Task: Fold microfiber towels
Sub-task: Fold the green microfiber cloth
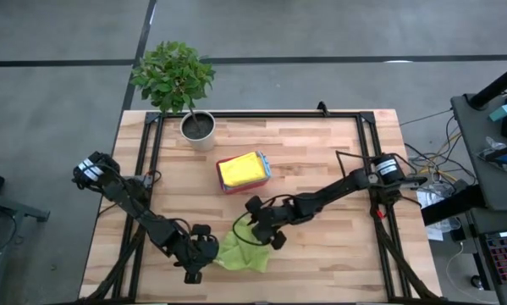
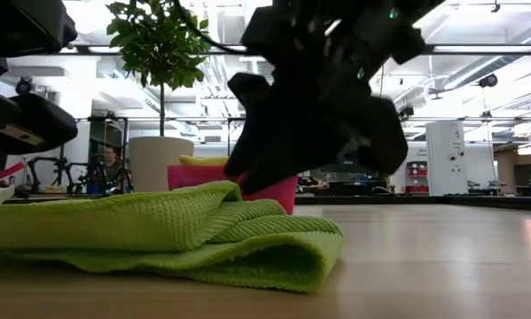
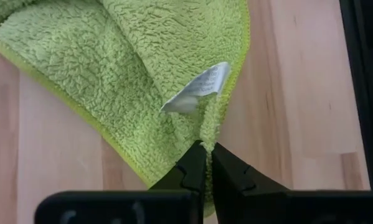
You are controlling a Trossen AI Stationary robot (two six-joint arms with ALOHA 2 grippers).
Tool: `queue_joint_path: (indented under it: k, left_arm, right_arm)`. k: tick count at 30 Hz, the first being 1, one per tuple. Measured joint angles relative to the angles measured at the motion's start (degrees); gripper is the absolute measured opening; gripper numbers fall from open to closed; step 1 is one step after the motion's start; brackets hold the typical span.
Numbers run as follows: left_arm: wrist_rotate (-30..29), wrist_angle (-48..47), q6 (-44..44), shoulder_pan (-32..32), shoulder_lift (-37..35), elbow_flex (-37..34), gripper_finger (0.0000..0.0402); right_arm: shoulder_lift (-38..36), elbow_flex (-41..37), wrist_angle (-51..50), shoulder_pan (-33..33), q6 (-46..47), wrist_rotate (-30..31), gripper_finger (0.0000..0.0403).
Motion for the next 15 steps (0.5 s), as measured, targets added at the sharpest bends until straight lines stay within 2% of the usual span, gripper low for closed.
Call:
queue_joint_path:
  k: [15]
  left_arm:
    - [-0.5, 0.0, 0.0, 0.7, 0.0, -0.6, 0.0]
  right_arm:
    - [5.5, 3.2, 0.7, -0.5, -1.9, -2.1, 0.0132]
